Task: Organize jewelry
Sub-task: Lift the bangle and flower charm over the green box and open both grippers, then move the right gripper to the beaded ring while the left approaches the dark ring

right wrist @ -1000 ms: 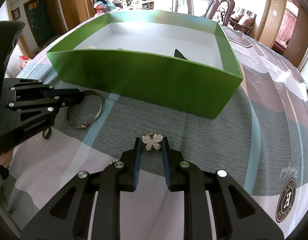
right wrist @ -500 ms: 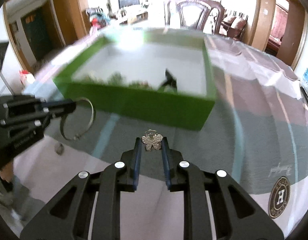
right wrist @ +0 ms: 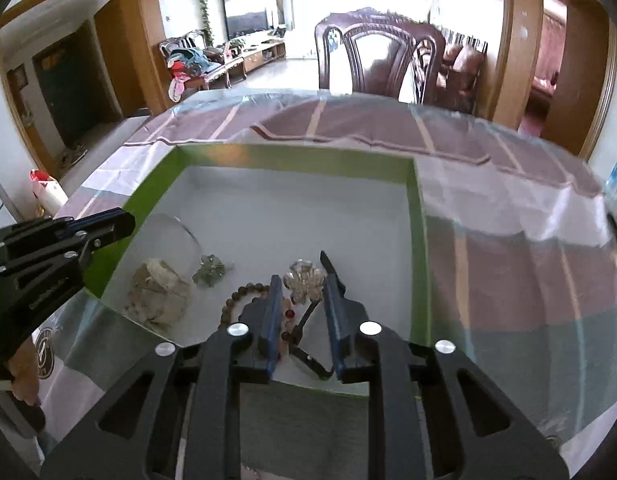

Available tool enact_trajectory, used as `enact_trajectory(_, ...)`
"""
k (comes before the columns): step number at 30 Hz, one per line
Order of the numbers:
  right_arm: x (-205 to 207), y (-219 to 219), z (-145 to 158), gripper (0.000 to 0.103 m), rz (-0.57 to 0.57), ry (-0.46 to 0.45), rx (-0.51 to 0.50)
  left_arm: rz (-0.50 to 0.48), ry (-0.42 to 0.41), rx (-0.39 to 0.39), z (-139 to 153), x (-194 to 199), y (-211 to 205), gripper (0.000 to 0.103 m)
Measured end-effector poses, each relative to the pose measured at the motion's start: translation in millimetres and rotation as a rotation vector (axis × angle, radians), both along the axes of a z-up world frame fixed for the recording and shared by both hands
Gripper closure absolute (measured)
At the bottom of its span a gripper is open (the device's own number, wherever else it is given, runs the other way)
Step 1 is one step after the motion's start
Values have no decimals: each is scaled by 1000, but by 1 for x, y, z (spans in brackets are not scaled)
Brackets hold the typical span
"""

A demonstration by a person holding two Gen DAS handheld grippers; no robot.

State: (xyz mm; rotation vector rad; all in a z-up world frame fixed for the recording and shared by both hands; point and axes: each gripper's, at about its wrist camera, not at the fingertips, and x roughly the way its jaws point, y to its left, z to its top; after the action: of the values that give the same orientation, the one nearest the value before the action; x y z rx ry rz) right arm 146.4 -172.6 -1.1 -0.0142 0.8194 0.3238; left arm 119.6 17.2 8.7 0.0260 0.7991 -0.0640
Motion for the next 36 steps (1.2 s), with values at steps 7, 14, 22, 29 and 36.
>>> enact_trajectory(7, -60, 2, 15, 58, 72, -71, -43, -26, -27, 35, 0, -25, -6, 69)
enact_trajectory(14, -103, 14, -15, 58, 187, 30, -66, -101, -29, 76, -5, -72, -17, 54)
enact_trajectory(22, -108, 19, -49, 58, 215, 137, -60, -163, 95, 111, -40, -117, -10, 40)
enact_trajectory(29, -113, 28, -66, 58, 239, 176, -88, -186, 165, 105, -62, -138, -7, 39)
enact_trajectory(36, -119, 29, -71, 62, 224, 147, -132, -192, 214, 101, -77, -132, -15, 52)
